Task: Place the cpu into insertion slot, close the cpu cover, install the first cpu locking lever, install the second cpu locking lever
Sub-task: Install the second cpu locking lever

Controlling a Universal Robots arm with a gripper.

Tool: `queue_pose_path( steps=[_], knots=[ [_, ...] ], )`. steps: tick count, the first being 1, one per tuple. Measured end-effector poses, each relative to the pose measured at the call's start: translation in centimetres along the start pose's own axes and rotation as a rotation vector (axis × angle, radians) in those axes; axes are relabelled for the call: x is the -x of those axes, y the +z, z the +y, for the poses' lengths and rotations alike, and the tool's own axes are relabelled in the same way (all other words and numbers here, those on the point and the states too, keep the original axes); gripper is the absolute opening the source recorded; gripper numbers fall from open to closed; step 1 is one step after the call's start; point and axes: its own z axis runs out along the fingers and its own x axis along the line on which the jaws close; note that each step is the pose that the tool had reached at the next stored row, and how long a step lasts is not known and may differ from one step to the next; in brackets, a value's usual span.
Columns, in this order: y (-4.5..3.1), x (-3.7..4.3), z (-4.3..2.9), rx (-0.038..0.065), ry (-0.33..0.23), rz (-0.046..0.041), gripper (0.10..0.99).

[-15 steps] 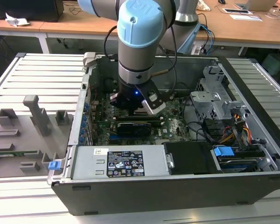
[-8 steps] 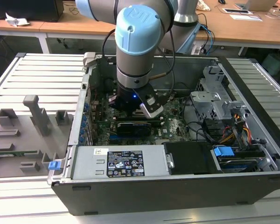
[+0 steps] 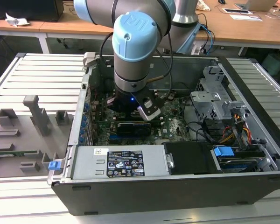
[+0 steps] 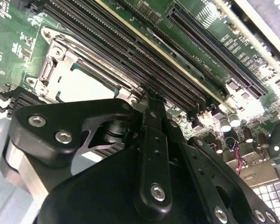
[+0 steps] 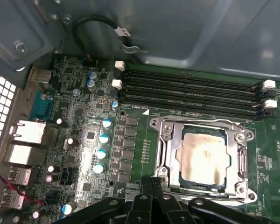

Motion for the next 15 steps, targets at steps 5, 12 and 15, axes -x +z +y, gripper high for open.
queue_pose_path(
  steps=[5, 12, 15],
  knots=[
    [0.0, -0.13, 0.01, 0.002, -0.001, -0.0001, 0.106],
    [-1.3, -0.13, 0.39, 0.002, -0.001, -0.0002, 0.106],
    [-1.55, -0.12, 0.47, 0.003, -0.001, -0.0003, 0.106]
  ],
)
